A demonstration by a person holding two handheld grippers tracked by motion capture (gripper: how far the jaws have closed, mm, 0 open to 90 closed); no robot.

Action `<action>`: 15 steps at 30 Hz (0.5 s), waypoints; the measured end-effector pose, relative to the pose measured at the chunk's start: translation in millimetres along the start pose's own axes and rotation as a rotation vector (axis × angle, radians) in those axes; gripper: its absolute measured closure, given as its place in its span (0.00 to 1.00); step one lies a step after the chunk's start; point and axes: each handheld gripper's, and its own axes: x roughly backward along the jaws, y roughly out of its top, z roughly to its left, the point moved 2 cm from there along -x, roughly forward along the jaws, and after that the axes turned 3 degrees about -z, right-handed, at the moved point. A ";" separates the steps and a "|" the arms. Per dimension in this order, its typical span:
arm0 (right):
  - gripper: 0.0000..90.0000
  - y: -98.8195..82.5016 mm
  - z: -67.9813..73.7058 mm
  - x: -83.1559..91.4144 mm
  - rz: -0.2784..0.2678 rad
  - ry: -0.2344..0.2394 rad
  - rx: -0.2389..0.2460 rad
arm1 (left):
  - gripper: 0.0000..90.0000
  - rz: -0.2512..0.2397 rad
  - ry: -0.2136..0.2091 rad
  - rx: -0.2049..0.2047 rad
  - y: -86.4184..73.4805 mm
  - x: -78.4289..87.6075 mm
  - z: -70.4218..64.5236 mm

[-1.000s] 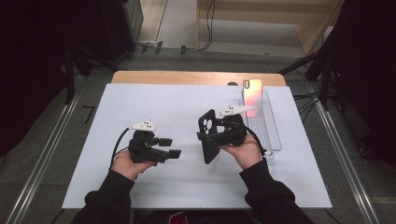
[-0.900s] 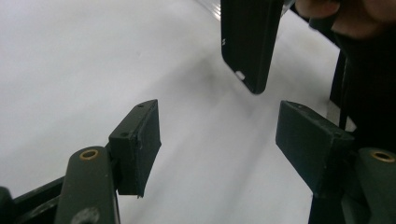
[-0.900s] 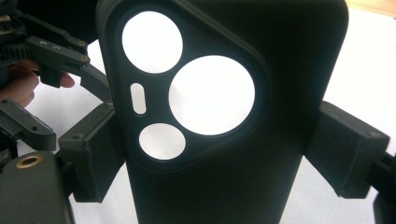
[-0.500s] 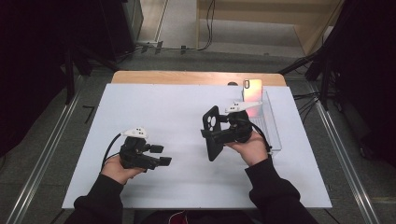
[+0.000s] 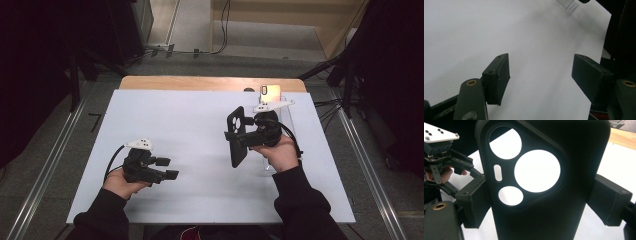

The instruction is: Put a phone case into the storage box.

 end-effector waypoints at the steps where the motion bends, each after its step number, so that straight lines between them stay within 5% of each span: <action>1: 0.13 0.4 -0.9 1.3 0.002 -0.004 -0.001 | 0.34 -0.002 0.001 0.002 -0.4 0.1 0.0; 15: 0.13 13.5 -10.8 16.0 0.015 -0.031 -0.004 | 0.34 -0.002 0.004 0.009 -5.3 4.2 0.5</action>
